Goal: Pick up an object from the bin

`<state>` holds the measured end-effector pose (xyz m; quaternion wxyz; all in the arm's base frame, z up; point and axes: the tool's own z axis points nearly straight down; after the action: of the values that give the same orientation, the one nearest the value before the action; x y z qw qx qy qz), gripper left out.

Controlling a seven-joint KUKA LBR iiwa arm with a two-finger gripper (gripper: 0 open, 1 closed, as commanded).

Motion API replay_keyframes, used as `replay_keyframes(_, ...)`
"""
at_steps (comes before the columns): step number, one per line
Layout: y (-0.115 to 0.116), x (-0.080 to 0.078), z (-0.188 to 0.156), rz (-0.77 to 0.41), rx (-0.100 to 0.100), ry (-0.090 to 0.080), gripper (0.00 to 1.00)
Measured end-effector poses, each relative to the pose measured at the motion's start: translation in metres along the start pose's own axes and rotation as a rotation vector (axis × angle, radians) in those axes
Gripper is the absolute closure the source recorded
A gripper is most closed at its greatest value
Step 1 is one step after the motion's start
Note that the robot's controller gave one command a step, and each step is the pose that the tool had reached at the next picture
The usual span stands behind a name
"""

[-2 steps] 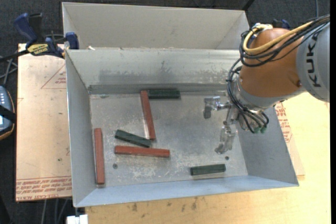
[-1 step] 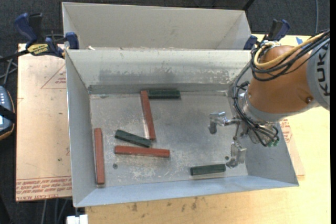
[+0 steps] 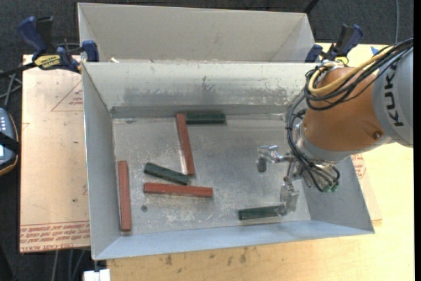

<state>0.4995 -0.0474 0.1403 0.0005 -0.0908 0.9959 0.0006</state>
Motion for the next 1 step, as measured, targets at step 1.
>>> replay_keyframes(1,0.0119,0.0098,0.0639,-0.418,-0.001,0.001,1.00)
